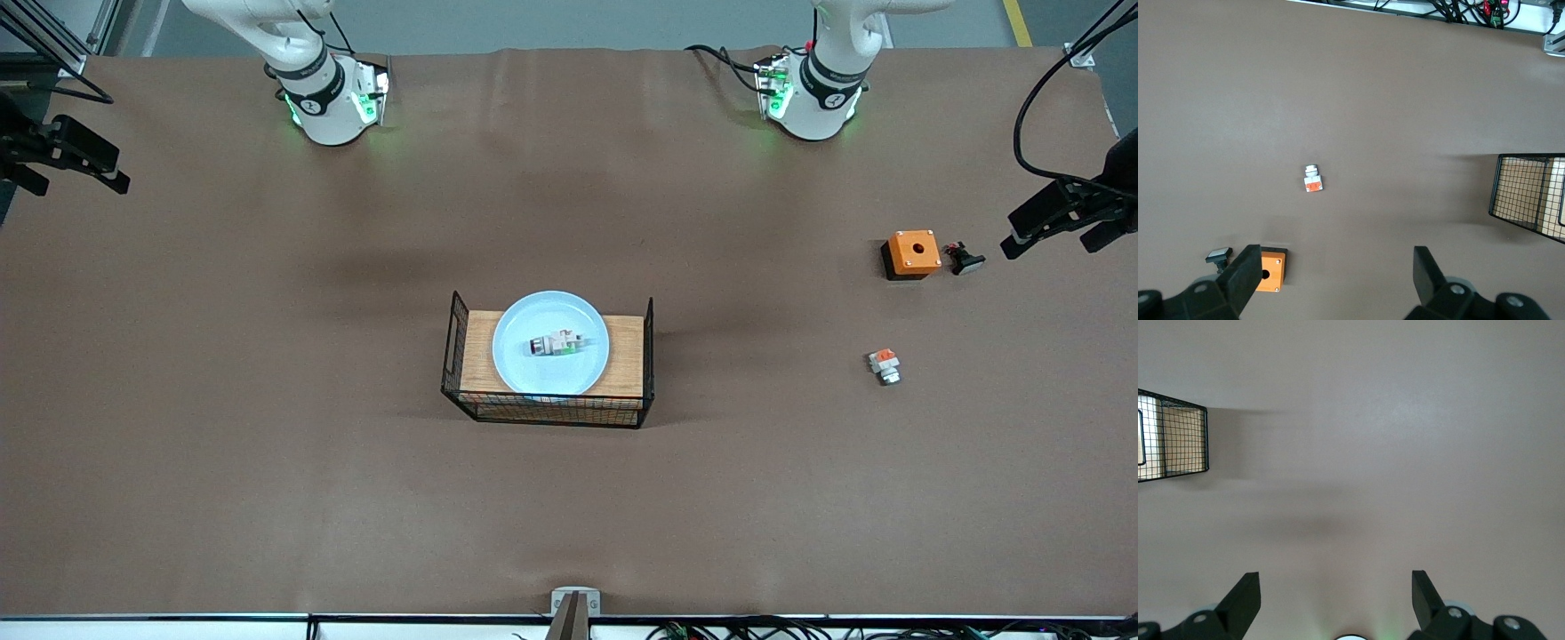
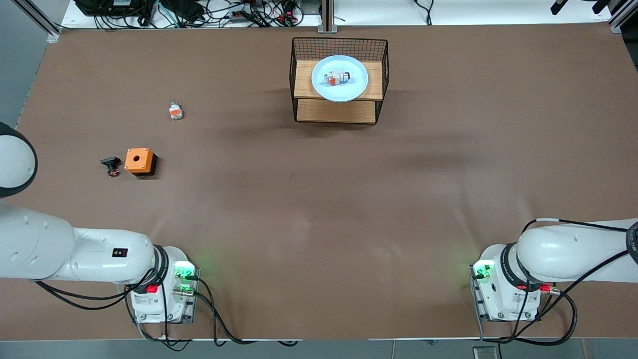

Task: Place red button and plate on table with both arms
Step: 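Reach the left gripper down to the white button on the blue plate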

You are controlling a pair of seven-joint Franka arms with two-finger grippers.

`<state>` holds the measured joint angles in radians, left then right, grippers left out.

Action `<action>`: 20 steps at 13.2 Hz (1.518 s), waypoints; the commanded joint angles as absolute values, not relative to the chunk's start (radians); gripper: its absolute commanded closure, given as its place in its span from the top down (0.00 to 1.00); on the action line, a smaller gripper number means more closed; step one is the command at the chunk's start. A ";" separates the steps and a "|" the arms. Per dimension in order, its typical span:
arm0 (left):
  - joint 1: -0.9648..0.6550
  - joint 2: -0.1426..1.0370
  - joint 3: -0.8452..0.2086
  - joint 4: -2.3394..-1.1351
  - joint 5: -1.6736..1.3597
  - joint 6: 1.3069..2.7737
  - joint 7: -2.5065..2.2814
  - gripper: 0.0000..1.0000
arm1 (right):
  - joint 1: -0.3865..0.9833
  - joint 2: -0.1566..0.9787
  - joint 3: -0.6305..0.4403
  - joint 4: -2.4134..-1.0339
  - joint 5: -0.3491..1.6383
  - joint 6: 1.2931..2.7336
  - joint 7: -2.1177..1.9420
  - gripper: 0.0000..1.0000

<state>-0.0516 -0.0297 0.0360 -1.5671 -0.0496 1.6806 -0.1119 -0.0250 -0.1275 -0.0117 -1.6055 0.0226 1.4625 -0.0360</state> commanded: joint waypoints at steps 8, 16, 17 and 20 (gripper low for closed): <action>-0.052 -0.008 0.029 -1.545 -0.084 1.667 -0.158 1.00 | -0.031 -0.147 -0.008 -1.621 0.049 1.465 -0.043 1.00; -0.089 0.089 -0.296 -1.537 -0.100 1.675 -0.941 1.00 | -0.031 -0.118 -0.008 -1.601 0.031 1.456 -0.037 1.00; -0.112 0.113 -0.320 -1.532 -0.095 1.699 -1.034 1.00 | -0.035 -0.094 -0.008 -1.600 0.029 1.447 -0.041 1.00; -0.257 0.230 -0.331 -1.473 -0.030 1.753 -1.364 1.00 | -0.044 0.012 -0.011 -1.586 0.023 1.447 -0.046 1.00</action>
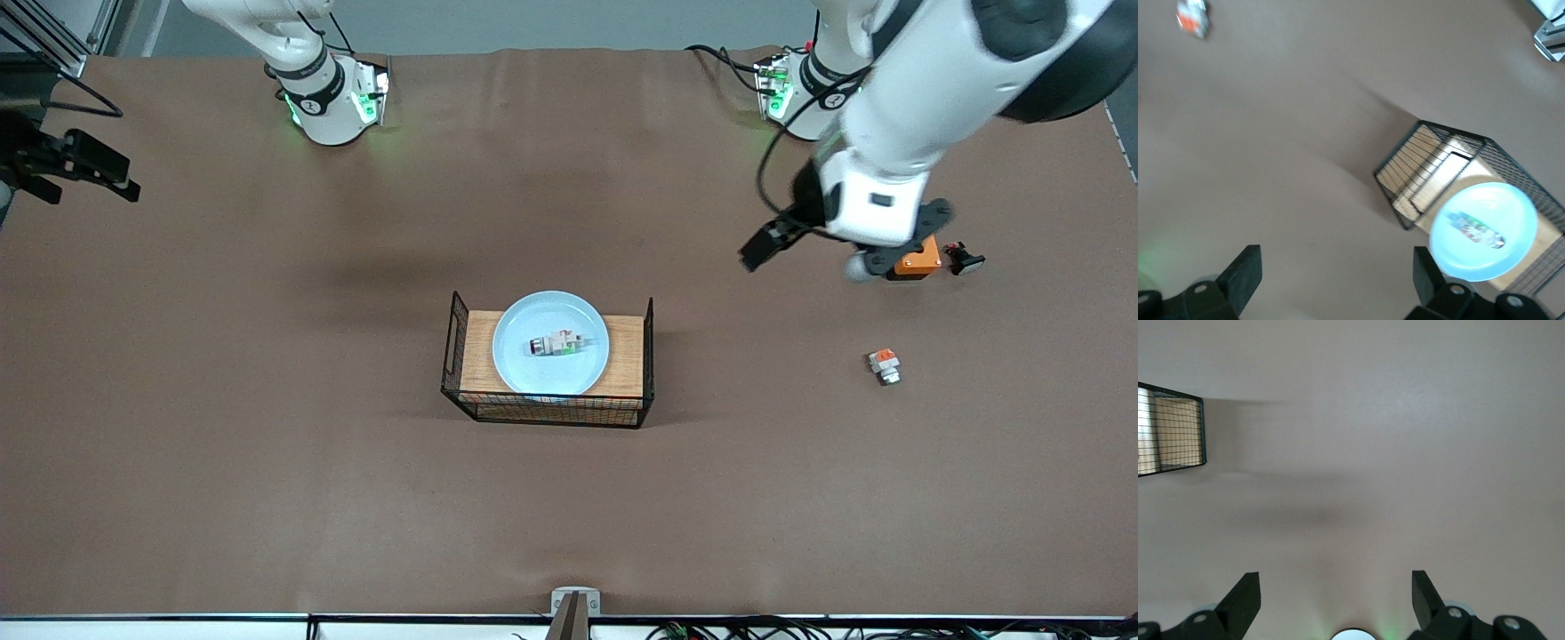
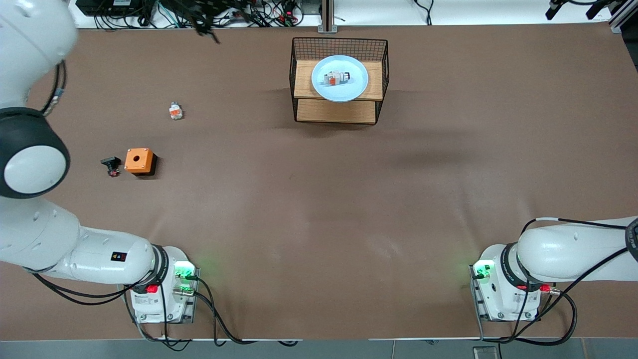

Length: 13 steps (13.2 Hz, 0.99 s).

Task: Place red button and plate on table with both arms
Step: 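Reach the left gripper down to the white button on the blue plate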

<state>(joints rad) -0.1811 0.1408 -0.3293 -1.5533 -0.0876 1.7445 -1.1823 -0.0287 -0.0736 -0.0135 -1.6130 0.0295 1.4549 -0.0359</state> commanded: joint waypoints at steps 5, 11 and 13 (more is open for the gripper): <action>-0.374 0.397 -0.328 -1.356 0.026 1.836 -1.817 1.00 | -0.089 0.135 -0.012 -1.578 -0.006 1.457 -0.049 1.00; -0.425 0.538 -0.319 -1.280 0.020 2.043 -2.354 1.00 | -0.112 0.146 -0.011 -1.583 -0.015 1.450 -0.035 1.00; -0.428 0.586 -0.319 -1.250 0.017 2.048 -2.408 1.00 | -0.106 0.144 -0.011 -1.589 -0.012 1.450 -0.028 1.00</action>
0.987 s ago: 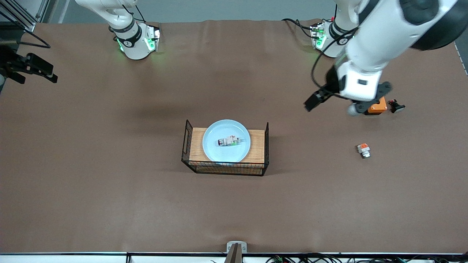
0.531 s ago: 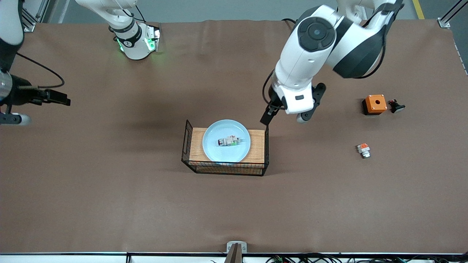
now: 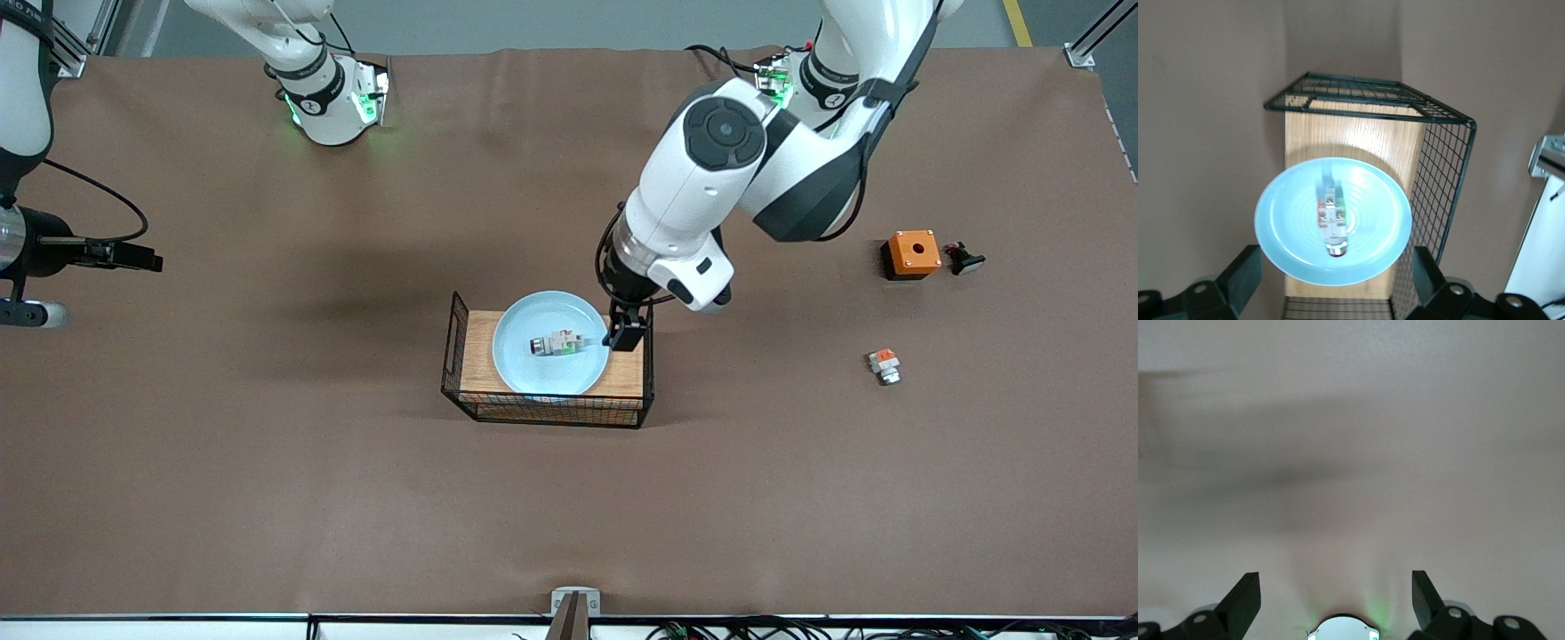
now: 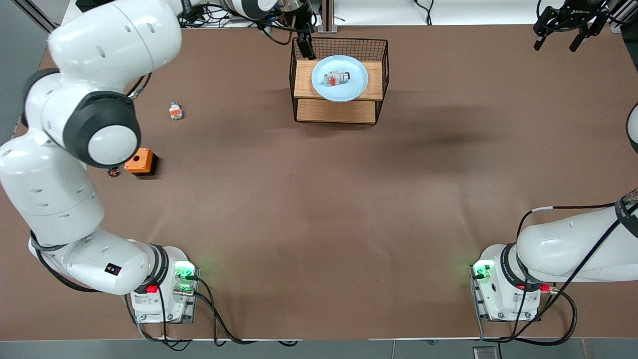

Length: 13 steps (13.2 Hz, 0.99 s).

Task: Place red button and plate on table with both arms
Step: 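Reach the left gripper down to the white button on the blue plate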

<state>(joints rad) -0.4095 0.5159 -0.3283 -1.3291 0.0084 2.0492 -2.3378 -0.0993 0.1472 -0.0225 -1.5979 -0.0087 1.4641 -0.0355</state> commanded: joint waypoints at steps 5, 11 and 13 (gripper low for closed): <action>-0.449 0.681 -0.322 -1.195 0.015 2.103 -2.470 1.00 | -0.049 0.129 -0.005 -1.608 -0.009 1.442 0.146 1.00; -0.494 0.715 -0.322 -1.200 0.015 2.118 -2.434 1.00 | -0.016 0.126 -0.005 -1.611 -0.009 1.437 0.241 1.00; -0.500 0.722 -0.319 -1.204 0.020 2.118 -2.433 1.00 | -0.011 0.126 -0.005 -1.611 -0.009 1.437 0.244 1.00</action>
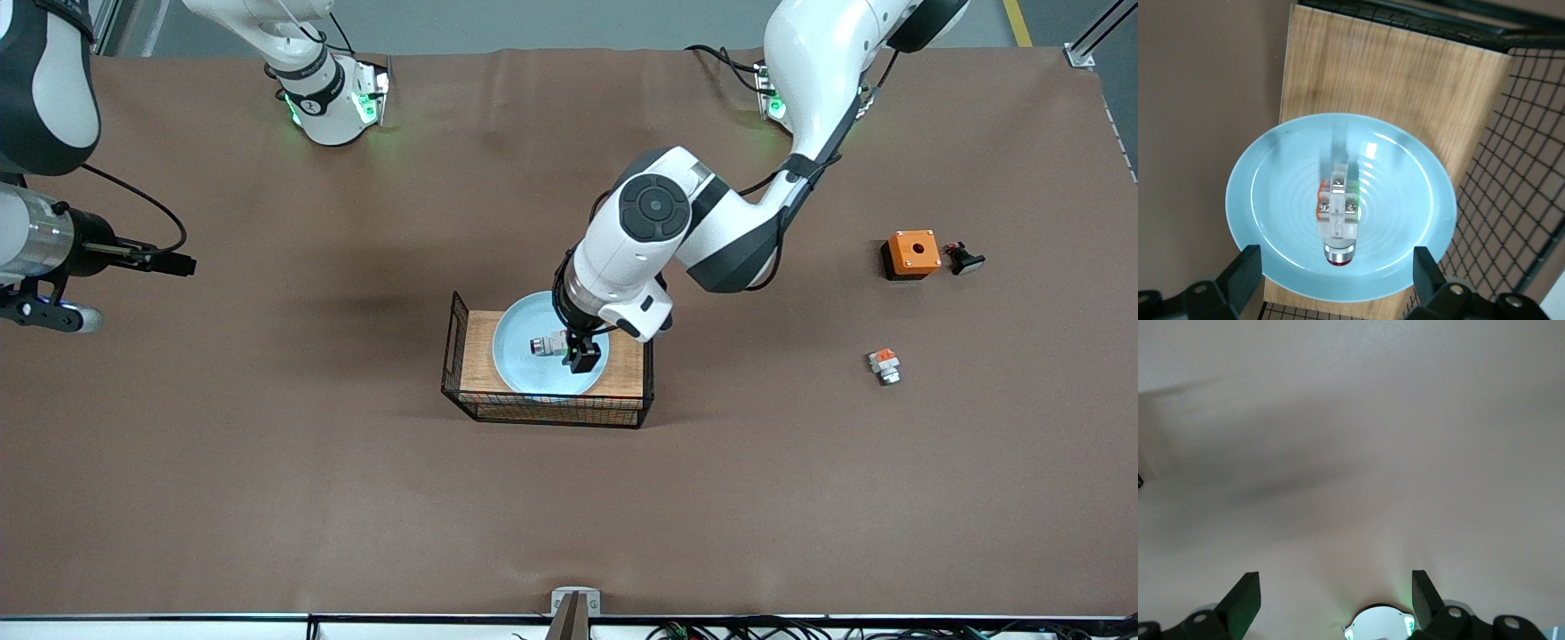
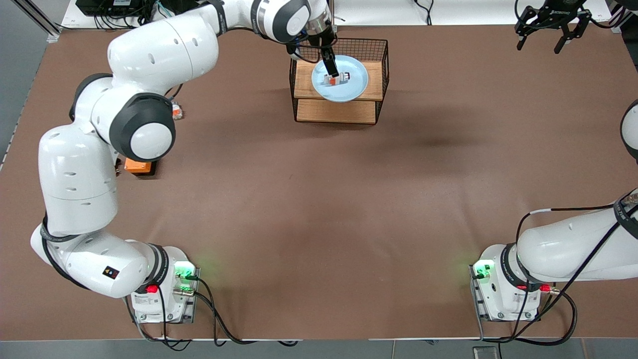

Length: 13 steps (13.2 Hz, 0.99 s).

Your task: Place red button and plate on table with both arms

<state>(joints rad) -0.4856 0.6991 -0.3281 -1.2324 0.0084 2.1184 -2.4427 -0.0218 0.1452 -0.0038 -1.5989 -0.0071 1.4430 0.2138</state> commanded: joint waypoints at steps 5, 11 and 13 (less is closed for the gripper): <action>-0.512 0.750 -0.316 -1.204 0.023 2.118 -2.431 1.00 | -0.012 0.127 -0.005 -1.611 -0.009 1.436 0.244 1.00; -0.512 0.765 -0.302 -1.204 0.025 2.129 -2.418 0.79 | -0.014 0.127 -0.006 -1.611 -0.020 1.436 0.242 1.00; -0.512 0.772 -0.302 -1.203 0.025 2.134 -2.418 0.64 | -0.020 0.130 -0.009 -1.611 -0.023 1.437 0.242 1.00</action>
